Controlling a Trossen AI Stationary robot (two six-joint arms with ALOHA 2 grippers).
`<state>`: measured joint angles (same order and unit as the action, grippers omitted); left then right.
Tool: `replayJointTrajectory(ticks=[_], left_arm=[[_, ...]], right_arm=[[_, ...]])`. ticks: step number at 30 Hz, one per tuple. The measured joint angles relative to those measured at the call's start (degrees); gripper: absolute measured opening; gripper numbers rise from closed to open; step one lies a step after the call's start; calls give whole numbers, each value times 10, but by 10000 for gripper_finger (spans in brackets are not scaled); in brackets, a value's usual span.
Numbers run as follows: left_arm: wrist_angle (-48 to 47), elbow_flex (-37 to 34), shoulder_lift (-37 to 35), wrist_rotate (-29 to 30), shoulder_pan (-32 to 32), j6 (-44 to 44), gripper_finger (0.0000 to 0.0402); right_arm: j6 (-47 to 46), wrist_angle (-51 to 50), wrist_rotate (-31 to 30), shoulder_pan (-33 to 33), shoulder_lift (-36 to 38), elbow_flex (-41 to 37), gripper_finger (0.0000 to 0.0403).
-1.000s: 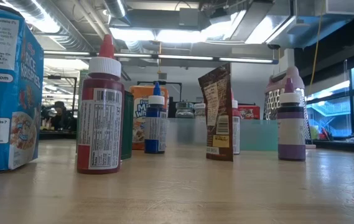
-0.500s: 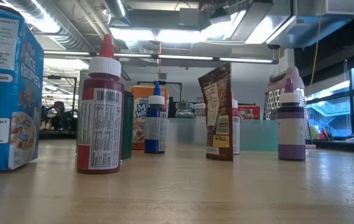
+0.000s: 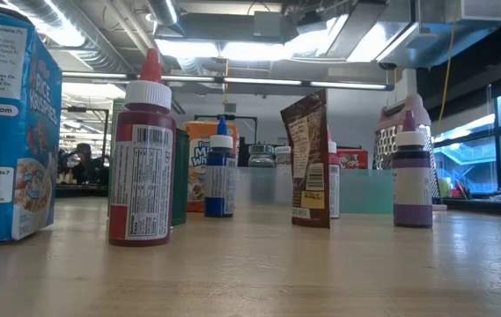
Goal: Pick & Place Kitchen Items
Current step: Put the red food coloring bottle into the gray bin
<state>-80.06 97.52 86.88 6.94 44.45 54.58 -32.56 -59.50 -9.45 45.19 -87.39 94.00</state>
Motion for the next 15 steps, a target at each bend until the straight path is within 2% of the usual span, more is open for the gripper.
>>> replayJointTrajectory(ticks=[6, 11, 15], left_arm=[[-47, 63, 0, 42, -67, -52, 114], [-47, 81, 0, 41, -128, -127, 114], [-68, 81, 0, 33, -191, -203, 114]], right_arm=[[0, 10, -60, 52, 0, 0, 238], [8, 10, -98, 76, 0, 0, 238], [19, 4, -105, 78, 0, 0, 238]])
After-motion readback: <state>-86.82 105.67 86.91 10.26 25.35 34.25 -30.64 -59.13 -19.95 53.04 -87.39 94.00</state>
